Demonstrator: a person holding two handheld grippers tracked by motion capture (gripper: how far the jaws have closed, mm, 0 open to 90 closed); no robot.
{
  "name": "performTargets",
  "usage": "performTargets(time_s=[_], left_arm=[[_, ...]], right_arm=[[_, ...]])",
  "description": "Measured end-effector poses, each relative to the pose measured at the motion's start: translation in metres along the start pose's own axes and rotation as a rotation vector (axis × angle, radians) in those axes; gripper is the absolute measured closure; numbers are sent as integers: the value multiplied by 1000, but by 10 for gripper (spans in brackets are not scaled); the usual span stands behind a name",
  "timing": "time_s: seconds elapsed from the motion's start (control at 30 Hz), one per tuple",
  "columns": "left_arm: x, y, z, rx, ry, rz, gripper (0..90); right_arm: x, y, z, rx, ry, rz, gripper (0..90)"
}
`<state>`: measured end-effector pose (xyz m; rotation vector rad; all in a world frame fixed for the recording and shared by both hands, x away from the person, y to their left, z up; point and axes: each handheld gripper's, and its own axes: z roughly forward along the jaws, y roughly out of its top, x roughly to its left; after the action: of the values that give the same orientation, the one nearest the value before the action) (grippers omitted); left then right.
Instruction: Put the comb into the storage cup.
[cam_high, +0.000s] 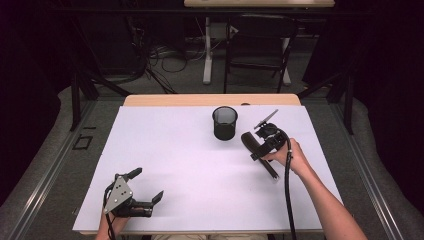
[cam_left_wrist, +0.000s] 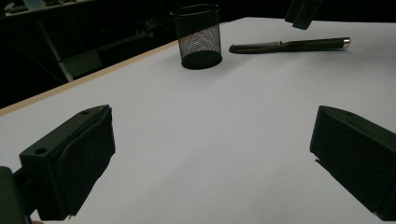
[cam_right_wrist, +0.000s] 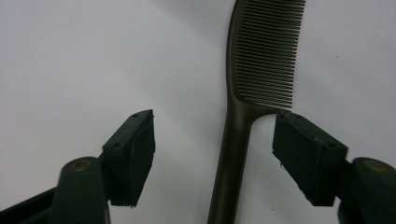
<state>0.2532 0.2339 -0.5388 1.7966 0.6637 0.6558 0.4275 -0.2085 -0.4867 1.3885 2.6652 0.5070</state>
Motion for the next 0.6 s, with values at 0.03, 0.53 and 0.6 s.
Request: performTargets(time_s=[0.03,0.53,0.6], left_arm=[[0,0,0,-2,-1,-4,2],[0,0,0,3,0,5,2],[0,0,0,4,-1,6,2]], right_arm=[[-1,0,2,-9,9,11,360],[-5,6,19,102,-51,18,628],[-6,6,22,110,-57,20,634]])
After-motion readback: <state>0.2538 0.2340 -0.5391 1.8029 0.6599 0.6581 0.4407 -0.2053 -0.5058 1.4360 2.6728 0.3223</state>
